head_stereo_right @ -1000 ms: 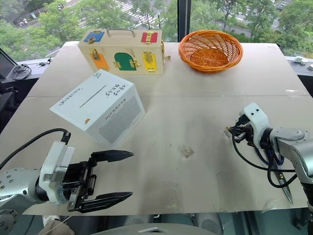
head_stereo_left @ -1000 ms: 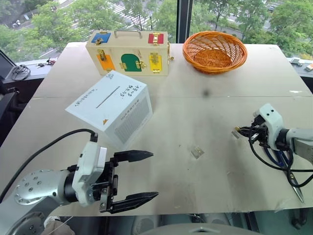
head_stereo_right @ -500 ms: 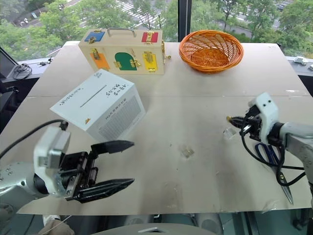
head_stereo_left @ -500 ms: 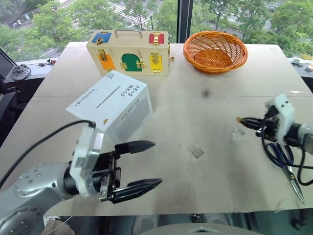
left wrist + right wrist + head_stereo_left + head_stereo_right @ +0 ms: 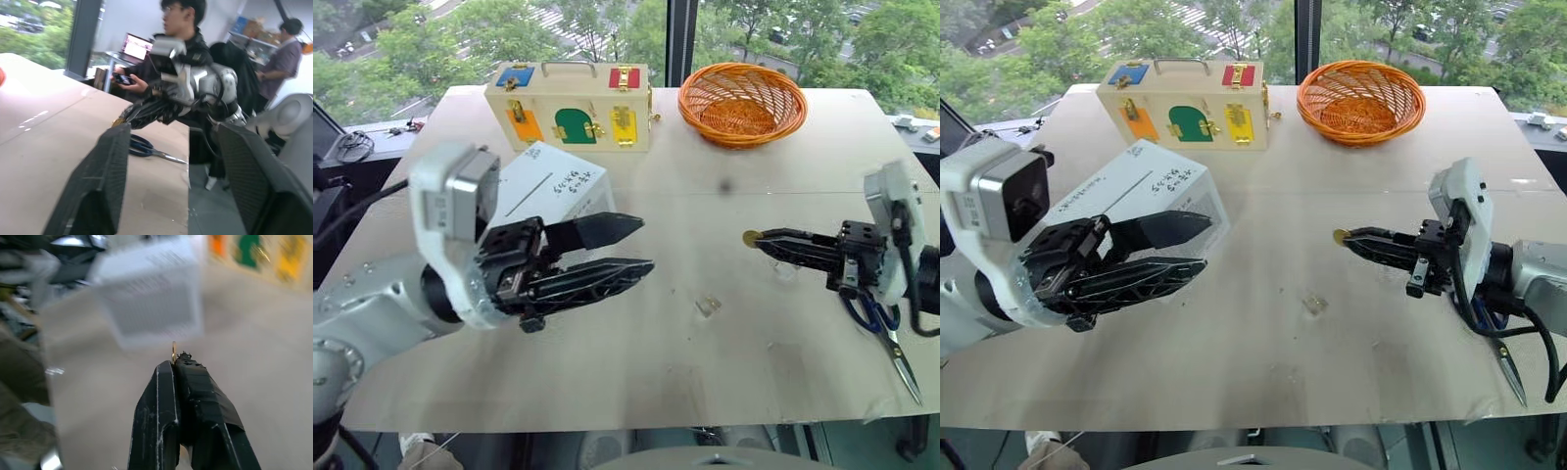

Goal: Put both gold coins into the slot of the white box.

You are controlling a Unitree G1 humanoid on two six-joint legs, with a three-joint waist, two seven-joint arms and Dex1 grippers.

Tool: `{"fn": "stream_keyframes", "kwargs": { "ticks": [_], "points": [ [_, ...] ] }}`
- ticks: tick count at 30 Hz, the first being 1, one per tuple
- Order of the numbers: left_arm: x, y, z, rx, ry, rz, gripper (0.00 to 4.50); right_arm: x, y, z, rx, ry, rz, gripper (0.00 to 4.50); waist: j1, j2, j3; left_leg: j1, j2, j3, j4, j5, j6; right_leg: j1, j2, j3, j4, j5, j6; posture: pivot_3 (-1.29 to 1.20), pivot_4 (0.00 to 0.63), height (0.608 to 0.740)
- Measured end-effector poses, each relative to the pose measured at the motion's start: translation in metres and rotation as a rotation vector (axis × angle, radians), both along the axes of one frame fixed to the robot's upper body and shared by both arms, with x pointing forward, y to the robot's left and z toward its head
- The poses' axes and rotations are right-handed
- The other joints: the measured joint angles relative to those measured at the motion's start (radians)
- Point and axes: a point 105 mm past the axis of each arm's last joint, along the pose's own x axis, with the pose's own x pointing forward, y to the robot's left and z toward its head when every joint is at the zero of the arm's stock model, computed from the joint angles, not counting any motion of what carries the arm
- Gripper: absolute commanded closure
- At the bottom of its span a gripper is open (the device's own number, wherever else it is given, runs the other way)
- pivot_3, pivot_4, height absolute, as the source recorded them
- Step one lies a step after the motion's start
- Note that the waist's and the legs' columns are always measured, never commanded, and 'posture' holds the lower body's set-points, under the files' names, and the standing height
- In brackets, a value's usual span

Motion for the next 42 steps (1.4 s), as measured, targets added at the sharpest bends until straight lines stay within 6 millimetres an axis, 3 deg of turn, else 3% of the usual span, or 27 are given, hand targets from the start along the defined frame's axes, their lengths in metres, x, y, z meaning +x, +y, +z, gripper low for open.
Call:
{"fn": "stream_keyframes", "kwargs": {
  "ticks": [7,9,11,12,14,24,29,37,42],
  "points": [
    [0.009,-0.008,-0.003,0.022,0.028,-0.065,1.58,-0.007,0.016,0.007,0.034,0.019,0.058,4.5,-0.001,-0.004,0.002,0.003,0.0,0.001,0.0,0.0,0.0,0.002,0.0,0.001,0.0,0.0,0.0,0.0,0.15,0.74],
    [0.041,-0.022,-0.005,-0.052,-0.016,-0.086,1.58,-0.007,0.02,0.009,0.038,0.019,0.068,4.5,0.017,0.002,-0.002,0.005,-0.005,-0.002,0.0,0.0,0.0,0.007,0.0,0.002,-0.001,-0.002,0.003,0.0,0.15,0.74],
    [0.071,-0.03,-0.04,-0.021,0.066,-0.046,1.58,-0.011,0.024,0.012,0.045,0.005,0.097,4.5,0.016,-0.003,-0.001,0.004,-0.004,-0.002,0.0,0.0,0.001,0.006,0.006,0.009,-0.001,0.0,0.001,0.0,0.15,0.74],
    [0.076,-0.031,-0.054,0.013,0.083,-0.025,1.58,-0.012,0.025,0.012,0.045,0.003,0.102,4.5,0.007,-0.006,0.001,0.004,-0.003,-0.002,0.0,0.0,0.001,0.006,0.008,0.014,0.0,0.0,0.0,0.0,0.15,0.74],
    [0.077,-0.031,-0.053,0.02,0.035,-0.04,1.58,-0.012,0.026,0.012,0.049,0.005,0.104,4.5,-0.003,-0.005,-0.001,0.005,-0.001,-0.001,0.0,0.0,0.001,0.005,0.009,0.019,-0.001,0.0,0.0,0.0,0.15,0.74],
    [0.045,-0.007,-0.055,-0.038,-0.026,-0.149,1.58,-0.011,0.029,0.011,0.058,0.015,0.115,4.5,-0.027,0.002,-0.005,0.007,0.002,-0.001,-0.003,0.0,0.001,0.003,0.013,0.02,0.0,-0.002,0.003,0.0,0.15,0.74],
    [0.037,0.003,-0.067,-0.045,0.065,-0.173,1.58,-0.01,0.027,0.008,0.044,0.021,0.107,4.5,-0.025,-0.001,-0.003,0.006,0.002,-0.001,-0.001,0.0,0.001,0.002,0.012,0.021,0.0,-0.002,0.003,0.0,0.15,0.74],
    [0.025,0.013,-0.052,-0.069,0.06,-0.181,1.58,-0.011,0.031,0.01,0.051,0.013,0.132,4.5,-0.025,-0.004,-0.001,0.004,0.002,-0.001,-0.002,0.0,0.0,0.001,0.011,0.022,-0.001,-0.002,0.002,0.0,0.15,0.74],
    [-0.004,0.035,-0.074,-0.035,0.165,-0.211,1.58,-0.015,0.035,0.003,0.049,0.038,0.159,4.5,-0.028,-0.004,-0.001,0.004,0.004,-0.001,-0.005,0.0,0.0,-0.001,0.011,0.022,-0.001,-0.001,0.001,0.0,0.15,0.74]
  ]
}}
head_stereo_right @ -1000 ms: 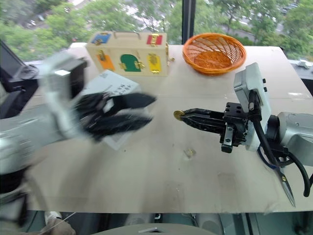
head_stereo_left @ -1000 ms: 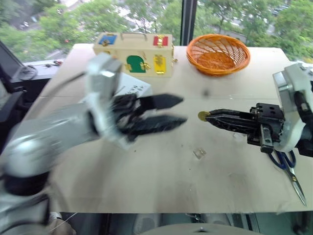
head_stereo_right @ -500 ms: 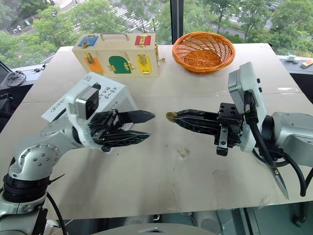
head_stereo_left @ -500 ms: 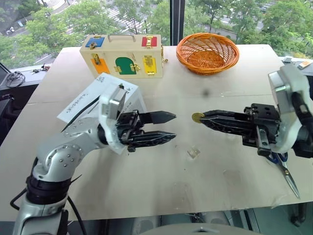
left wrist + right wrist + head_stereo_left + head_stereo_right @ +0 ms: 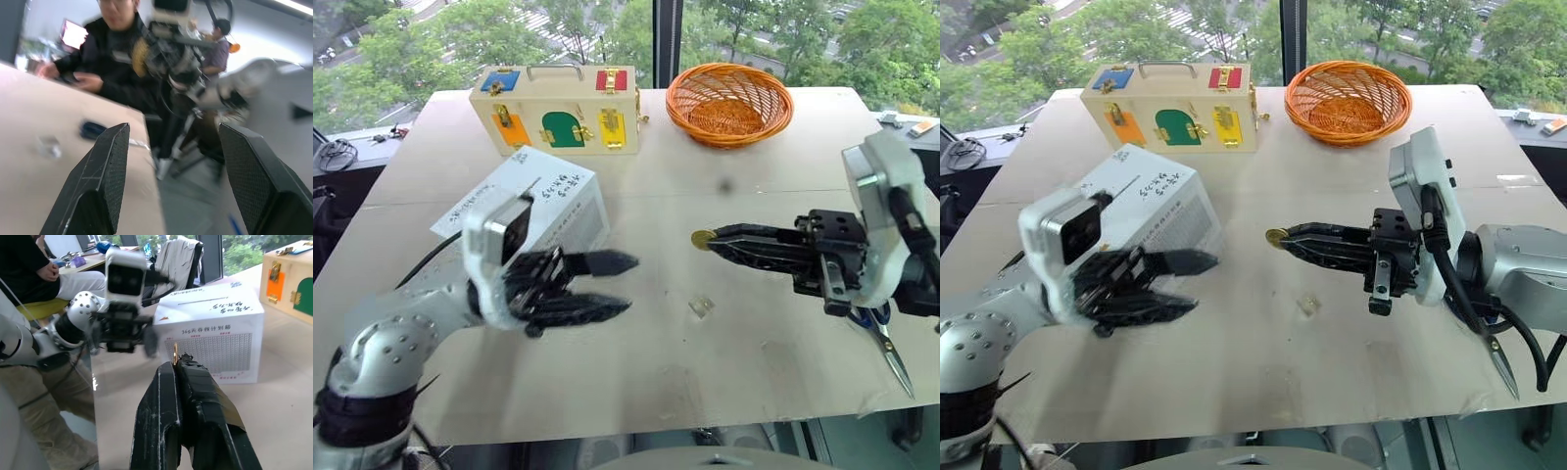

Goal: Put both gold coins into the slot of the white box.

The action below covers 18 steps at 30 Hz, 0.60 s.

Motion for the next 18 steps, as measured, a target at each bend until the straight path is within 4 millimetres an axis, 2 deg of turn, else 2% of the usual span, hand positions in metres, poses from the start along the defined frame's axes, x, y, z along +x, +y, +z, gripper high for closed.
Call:
{"fn": "stream_keyframes", "kwargs": {
  "ticks": [8,15,17,18],
  "points": [
    [-0.025,0.039,-0.026,0.032,-0.013,0.176,1.58,-0.002,0.003,-0.024,-0.008,0.072,0.0,4.5,0.009,-0.002,0.001,-0.001,0.0,0.0,0.002,0.0,0.0,0.0,-0.004,0.0,-0.001,-0.002,0.003,0.0,0.15,0.74],
    [-0.05,0.057,-0.037,0.033,-0.016,0.19,1.58,-0.006,0.016,-0.039,0.021,0.117,0.057,4.5,0.005,-0.002,0.001,-0.001,0.0,0.0,0.002,0.0,0.0,-0.002,-0.009,-0.002,-0.001,-0.002,0.003,0.0,0.15,0.74],
    [-0.038,0.05,-0.034,0.024,-0.037,0.193,2.1,-0.006,0.019,-0.045,0.026,0.131,0.078,4.5,0.016,0.0,0.002,-0.001,0.0,-0.001,0.002,0.0,0.0,-0.002,-0.01,-0.003,0.0,-0.002,0.003,0.0,0.15,0.74],
    [-0.024,0.038,-0.029,0.022,-0.073,0.184,2.39,-0.005,0.021,-0.048,0.034,0.142,0.088,4.5,0.029,0.001,0.003,-0.002,-0.001,-0.002,0.002,0.0,0.0,-0.001,-0.008,-0.004,0.0,-0.002,0.004,0.0,0.15,0.74]
  ]
}}
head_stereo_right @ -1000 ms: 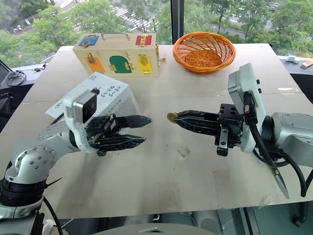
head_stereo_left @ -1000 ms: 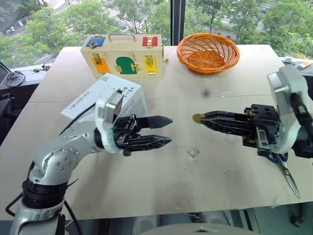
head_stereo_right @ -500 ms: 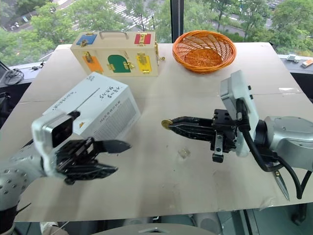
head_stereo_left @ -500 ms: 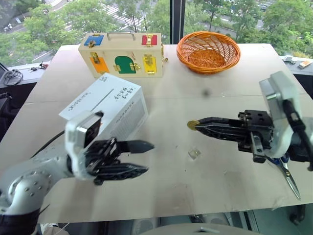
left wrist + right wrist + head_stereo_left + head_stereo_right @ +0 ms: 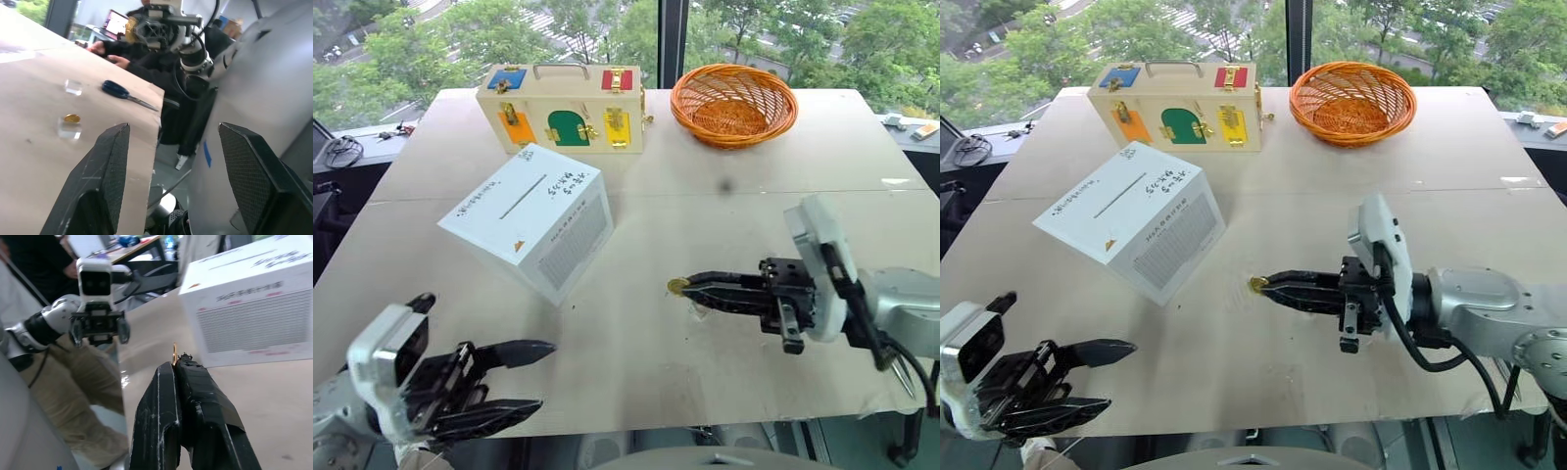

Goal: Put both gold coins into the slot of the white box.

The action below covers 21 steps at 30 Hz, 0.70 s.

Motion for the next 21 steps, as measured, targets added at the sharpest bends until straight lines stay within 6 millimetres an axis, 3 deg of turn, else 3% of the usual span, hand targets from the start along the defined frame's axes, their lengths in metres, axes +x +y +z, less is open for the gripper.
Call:
{"fn": "stream_keyframes", "kwargs": {
  "ticks": [1,8,21],
  "points": [
    [0.008,-0.013,0.004,0.004,-0.018,-0.017,2.76,0.0,0.002,-0.002,0.005,0.006,0.013,4.5,0.002,-0.001,0.0,-0.001,0.0,0.0,0.001,0.0,0.0,0.0,0.002,0.0,0.0,0.0,0.0,0.0,0.15,0.74],
    [0.02,-0.019,0.006,0.026,-0.013,0.036,2.76,0.003,0.006,-0.007,0.014,-0.001,0.023,4.5,-0.028,-0.003,0.0,-0.001,0.001,0.004,-0.001,-0.001,0.001,0.0,0.004,0.002,-0.001,0.002,-0.002,0.0,0.15,0.74],
    [0.03,-0.032,0.007,0.032,-0.011,0.023,2.76,0.01,0.013,-0.01,0.028,-0.009,0.044,4.5,-0.027,-0.003,0.001,0.0,0.001,0.003,0.0,-0.001,0.001,0.001,0.004,0.002,0.0,0.0,0.0,0.0,0.15,0.74]
  ]
}}
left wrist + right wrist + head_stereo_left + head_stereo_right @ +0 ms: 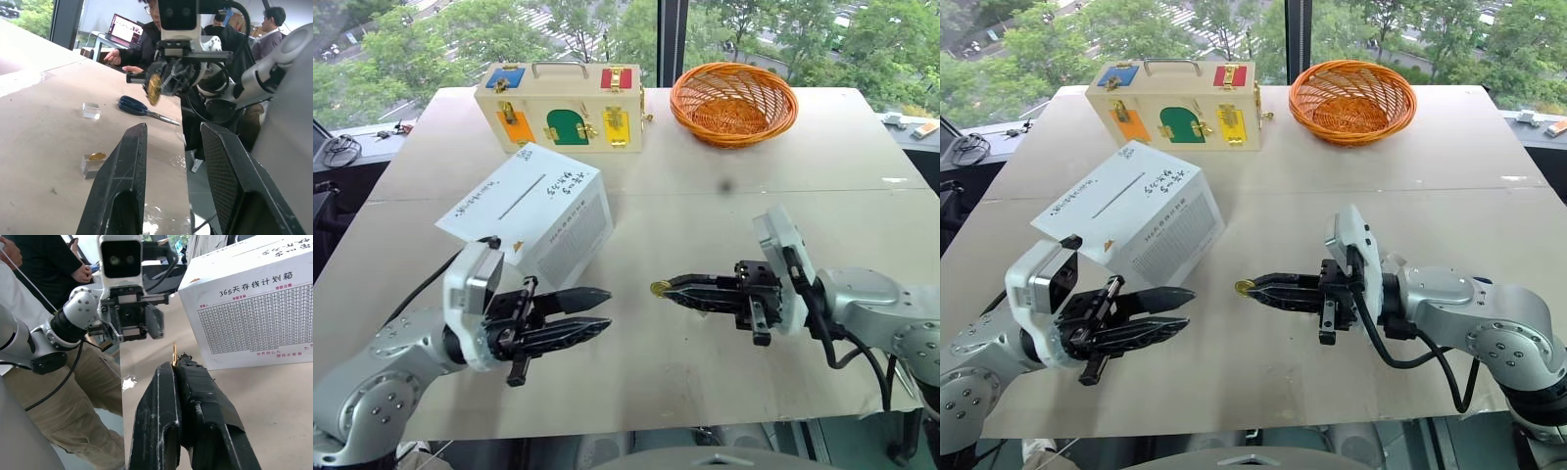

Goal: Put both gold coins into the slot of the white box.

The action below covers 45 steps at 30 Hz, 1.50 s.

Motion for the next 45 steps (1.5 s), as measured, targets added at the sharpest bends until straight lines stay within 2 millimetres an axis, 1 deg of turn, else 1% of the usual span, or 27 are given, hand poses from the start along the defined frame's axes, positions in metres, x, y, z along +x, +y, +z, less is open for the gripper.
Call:
{"fn": "stream_keyframes", "kwargs": {
  "ticks": [3,6,13,19,20,21,22,23,24,27,28,33,35,36,41,45],
  "points": [
    [0.0,-0.001,-0.001,0.004,0.004,-0.002,2.76,0.001,0.001,0.0,-0.004,-0.006,0.01,4.5,0.001,0.0,0.0,0.0,0.0,0.0,-0.001,0.0,0.0,0.0,0.0,-0.001,0.0,0.002,-0.003,0.0,0.15,0.74],
    [-0.001,-0.002,-0.002,0.004,0.012,-0.005,2.76,0.005,0.002,0.0,-0.01,-0.007,0.013,4.5,0.0,0.0,0.0,0.0,0.0,-0.001,-0.001,0.0,0.0,0.0,0.0,-0.001,0.0,0.002,-0.003,0.0,0.15,0.74],
    [-0.005,-0.004,-0.003,-0.004,0.037,-0.021,2.76,0.005,0.007,-0.001,-0.014,-0.001,0.046,4.5,0.001,0.0,0.0,0.0,0.0,-0.001,-0.001,0.0,0.0,0.0,0.0,-0.001,0.0,0.001,-0.002,0.0,0.15,0.74],
    [-0.004,-0.005,-0.001,-0.011,0.036,-0.012,2.76,0.005,0.009,-0.001,-0.012,0.01,0.062,4.5,0.001,0.0,0.0,0.0,0.0,-0.001,-0.001,0.0,0.0,0.0,0.0,-0.001,0.0,0.002,-0.003,0.0,0.15,0.74],
    [0.031,-0.027,0.013,-0.083,-0.014,-0.004,2.76,0.009,0.004,-0.004,-0.026,0.024,0.035,4.5,0.036,0.01,0.002,0.0,-0.005,-0.003,0.002,0.0,0.001,0.005,0.0,-0.003,0.0,0.0,0.0,0.0,0.15,0.74],
    [0.046,-0.042,0.025,-0.135,-0.044,-0.011,2.76,0.01,0.007,-0.003,-0.017,0.024,0.04,4.5,0.041,0.008,0.004,-0.002,-0.005,-0.002,0.003,0.001,0.001,0.004,0.002,-0.002,0.0,-0.001,0.002,0.0,0.15,0.74],
    [0.059,-0.062,0.035,-0.149,-0.055,-0.03,2.76,0.008,0.009,-0.002,-0.005,0.021,0.05,4.5,0.052,0.001,0.006,-0.007,-0.004,-0.002,0.003,0.003,0.002,0.004,0.007,-0.002,-0.001,0.0,0.001,0.0,0.15,0.74],
    [0.069,-0.081,0.041,-0.137,-0.048,-0.042,2.76,0.005,0.01,-0.001,-0.002,0.018,0.055,4.5,0.052,-0.004,0.002,-0.013,-0.003,-0.004,0.005,0.008,0.003,0.002,0.012,0.002,0.0,0.002,-0.002,0.0,0.15,0.74],
    [0.075,-0.09,0.04,-0.115,-0.029,-0.031,2.76,0.004,0.009,-0.001,0.002,0.019,0.049,4.5,0.041,-0.007,-0.001,-0.011,-0.002,-0.003,0.005,0.008,0.003,0.003,0.011,0.009,0.0,0.004,-0.001,0.0,0.15,0.74],
    [0.086,-0.09,0.029,-0.087,0.046,0.025,2.76,0.007,0.002,-0.005,0.009,0.046,-0.019,4.5,0.002,-0.006,-0.001,-0.013,-0.003,-0.001,0.003,0.008,0.004,-0.001,0.009,0.012,0.0,0.004,0.002,0.0,0.15,0.74],
    [0.087,-0.09,0.027,-0.08,0.056,0.027,2.76,0.008,0.001,-0.006,0.009,0.048,-0.03,4.5,-0.003,-0.007,-0.001,-0.014,-0.003,-0.001,0.003,0.008,0.004,-0.002,0.01,0.012,0.0,0.004,0.003,0.0,0.15,0.74],
    [0.08,-0.087,0.022,-0.058,0.099,0.0,2.76,0.01,-0.003,-0.004,0.023,0.05,-0.077,4.5,-0.001,-0.006,0.0,-0.014,-0.002,-0.005,0.0,0.008,0.003,-0.003,0.013,0.009,0.002,0.003,0.003,0.0,0.15,0.74],
    [0.078,-0.081,0.021,-0.059,0.109,-0.004,2.76,0.009,-0.007,-0.003,0.02,0.048,-0.092,4.5,-0.001,-0.006,0.0,-0.014,-0.002,-0.005,0.0,0.008,0.003,-0.003,0.013,0.009,0.002,0.003,0.003,0.0,0.15,0.74],
    [0.078,-0.075,0.022,-0.056,0.107,0.001,2.76,0.009,-0.011,-0.002,0.014,0.039,-0.117,4.5,-0.001,-0.006,0.0,-0.014,-0.002,-0.004,0.0,0.008,0.003,-0.003,0.013,0.009,0.001,0.003,0.003,0.0,0.15,0.74],
    [0.073,-0.062,0.022,-0.03,0.094,-0.002,2.76,0.011,-0.026,0.0,0.009,0.032,-0.186,4.5,0.0,-0.006,0.0,-0.014,-0.002,-0.003,0.002,0.008,0.003,-0.002,0.011,0.01,0.001,0.001,0.0,0.0,0.15,0.74],
    [0.065,-0.059,0.015,-0.016,0.12,-0.044,2.76,0.012,-0.028,-0.001,0.006,0.03,-0.209,4.5,0.0,-0.006,0.0,-0.013,-0.002,-0.003,0.002,0.008,0.003,-0.002,0.01,0.01,0.001,0.001,-0.001,0.0,0.15,0.74]
  ]
}}
